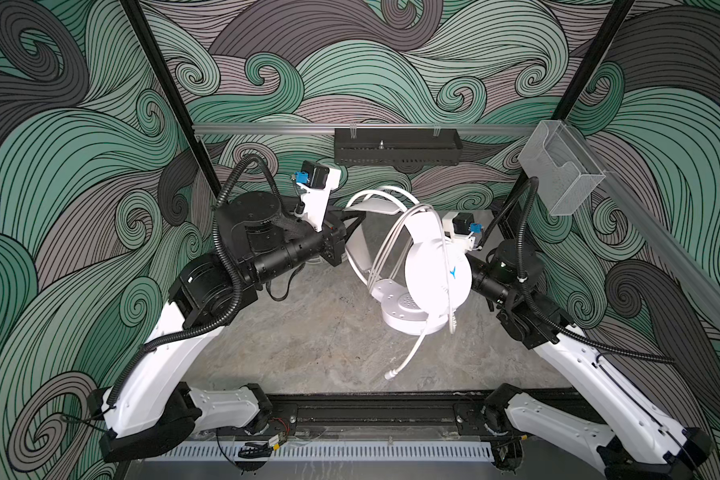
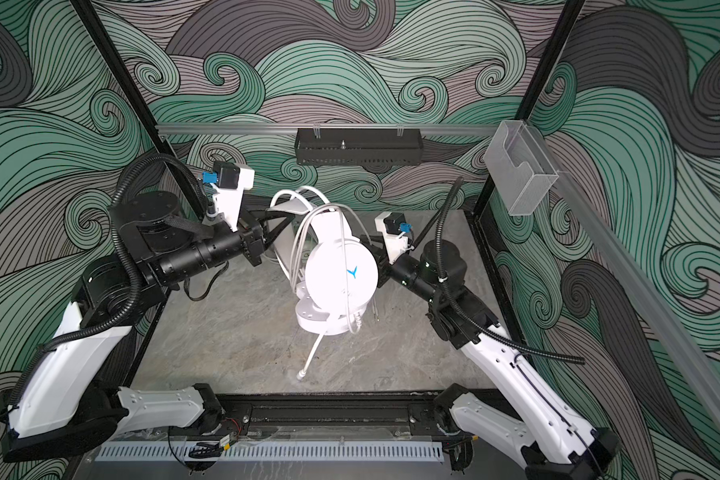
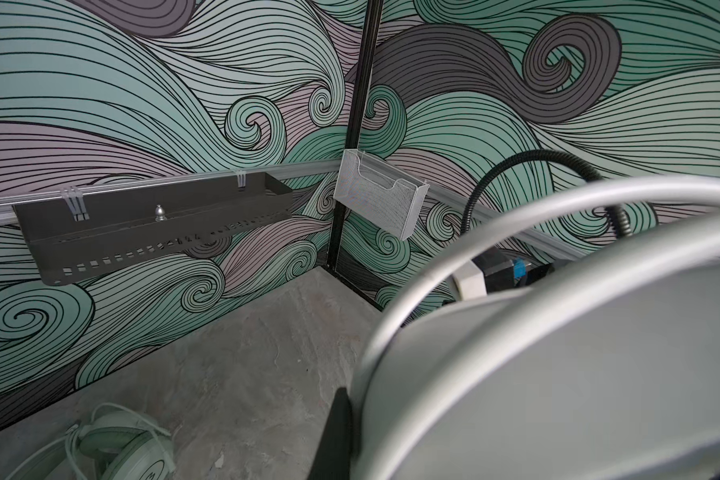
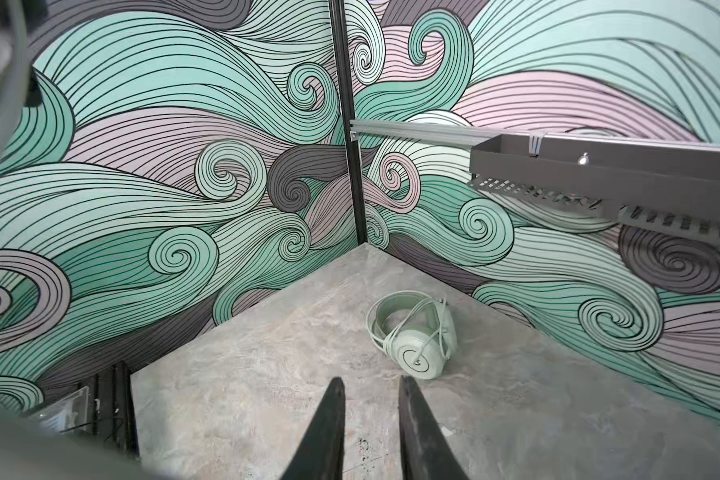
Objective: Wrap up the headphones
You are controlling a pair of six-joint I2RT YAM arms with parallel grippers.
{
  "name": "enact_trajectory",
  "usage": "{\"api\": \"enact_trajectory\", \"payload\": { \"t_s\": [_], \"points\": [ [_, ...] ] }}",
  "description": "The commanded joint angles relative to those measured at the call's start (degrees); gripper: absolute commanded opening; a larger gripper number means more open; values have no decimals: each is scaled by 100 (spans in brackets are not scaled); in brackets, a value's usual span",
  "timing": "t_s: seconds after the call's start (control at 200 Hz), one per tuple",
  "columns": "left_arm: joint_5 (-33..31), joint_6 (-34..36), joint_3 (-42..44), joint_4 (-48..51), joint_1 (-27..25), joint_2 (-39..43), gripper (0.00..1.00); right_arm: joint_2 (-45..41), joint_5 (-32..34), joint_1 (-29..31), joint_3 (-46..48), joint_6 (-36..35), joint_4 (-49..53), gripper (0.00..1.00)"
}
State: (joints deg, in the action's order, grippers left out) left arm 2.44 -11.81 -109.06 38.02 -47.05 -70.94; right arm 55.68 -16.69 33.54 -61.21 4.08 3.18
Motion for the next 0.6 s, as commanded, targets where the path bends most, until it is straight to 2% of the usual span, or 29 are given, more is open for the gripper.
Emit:
{"api": "enact_trajectory", "payload": {
  "t_s": [0.0, 0.075, 0.29, 0.595],
  "points": [
    [185, -549, -414, -568, -15, -50, 0, 38, -306, -27, 146, 423, -488, 24],
    [200, -595, -561, -549, -14, -133, 0, 58, -337, -22, 232, 474, -540, 26],
    [168, -722, -823, -567, -6, -267, 0, -26, -382, -25, 539, 603, -726, 40],
    [189, -956, -922, -637, 11, -311, 0, 92, -545, -30, 768, 651, -862, 38]
  ]
}}
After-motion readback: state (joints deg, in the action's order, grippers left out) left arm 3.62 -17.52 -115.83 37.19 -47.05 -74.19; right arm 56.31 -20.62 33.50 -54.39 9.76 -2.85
